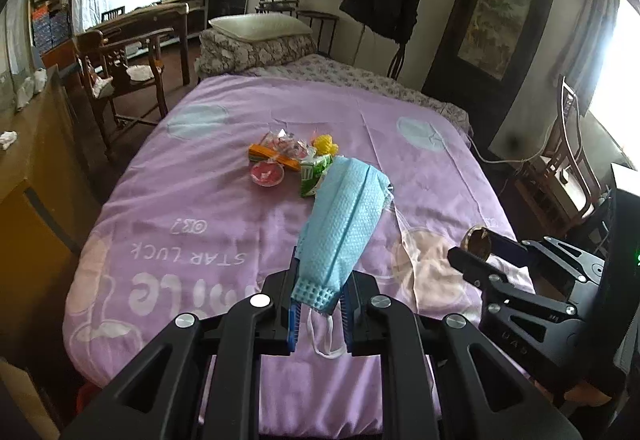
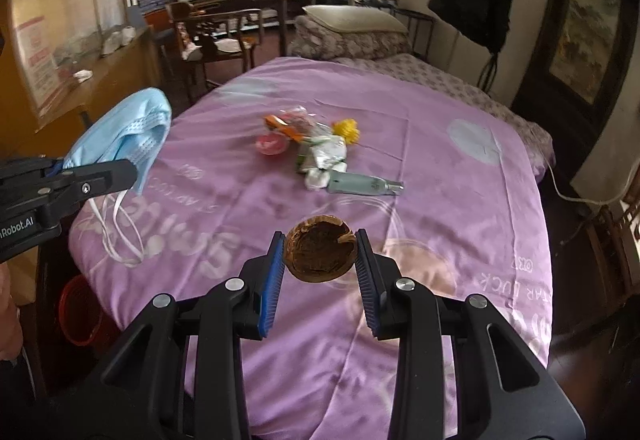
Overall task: Collect trash
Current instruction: 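Carry the blue mask and nut shell over the red wastebasket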
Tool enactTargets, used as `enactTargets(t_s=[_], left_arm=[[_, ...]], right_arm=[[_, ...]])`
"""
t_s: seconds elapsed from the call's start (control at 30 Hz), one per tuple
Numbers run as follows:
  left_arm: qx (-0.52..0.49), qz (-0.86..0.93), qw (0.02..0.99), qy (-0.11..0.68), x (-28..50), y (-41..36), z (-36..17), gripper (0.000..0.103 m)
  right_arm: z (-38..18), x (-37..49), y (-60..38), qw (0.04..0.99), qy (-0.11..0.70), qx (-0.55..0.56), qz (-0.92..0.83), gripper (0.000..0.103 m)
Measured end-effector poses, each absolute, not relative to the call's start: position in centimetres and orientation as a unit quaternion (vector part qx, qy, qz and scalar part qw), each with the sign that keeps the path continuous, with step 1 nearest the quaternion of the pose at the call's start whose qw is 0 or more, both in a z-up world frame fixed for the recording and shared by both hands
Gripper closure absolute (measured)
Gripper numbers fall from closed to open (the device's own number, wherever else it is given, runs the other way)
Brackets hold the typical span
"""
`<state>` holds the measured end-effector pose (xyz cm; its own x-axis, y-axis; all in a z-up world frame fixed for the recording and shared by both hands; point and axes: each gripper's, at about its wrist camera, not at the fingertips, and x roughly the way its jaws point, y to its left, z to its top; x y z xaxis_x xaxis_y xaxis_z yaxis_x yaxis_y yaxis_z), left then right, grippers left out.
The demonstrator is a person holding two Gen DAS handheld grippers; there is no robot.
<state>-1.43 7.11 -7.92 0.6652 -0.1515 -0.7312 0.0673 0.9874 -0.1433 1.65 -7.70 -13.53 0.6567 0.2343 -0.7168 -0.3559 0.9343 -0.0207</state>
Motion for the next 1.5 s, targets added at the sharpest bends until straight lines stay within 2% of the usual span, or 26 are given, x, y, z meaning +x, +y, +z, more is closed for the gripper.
enactTargets(t_s=[0.33,0.67,1.13,1.5], left_arm=[[-0.058,-0.056,0.925,0.373,-6.2,8.8,-6.0,0.086],[-0.076,-0.022,0.932,0.355,-9.8,12.6,-6.1,0.086],[-0.153,0.083,0.906,0.386,-13.9,23.7,-11.1,0.086],[-0.221,0.168,0.866,0.416,-17.9,33.0,-16.3,0.086]], right_arm=[[-11.5,-3.0,-4.9,0.909,0.352,-0.106,0.194,0.068],[-11.8,-5.0,0.6,0.887,0.350,-0.138,0.268,0.068],[-15.3,-8.2,14.4,0.815,0.354,-0.192,0.417,0.068],[-19.4,-10.0,22.7,0.759,0.388,-0.215,0.477,0.068]])
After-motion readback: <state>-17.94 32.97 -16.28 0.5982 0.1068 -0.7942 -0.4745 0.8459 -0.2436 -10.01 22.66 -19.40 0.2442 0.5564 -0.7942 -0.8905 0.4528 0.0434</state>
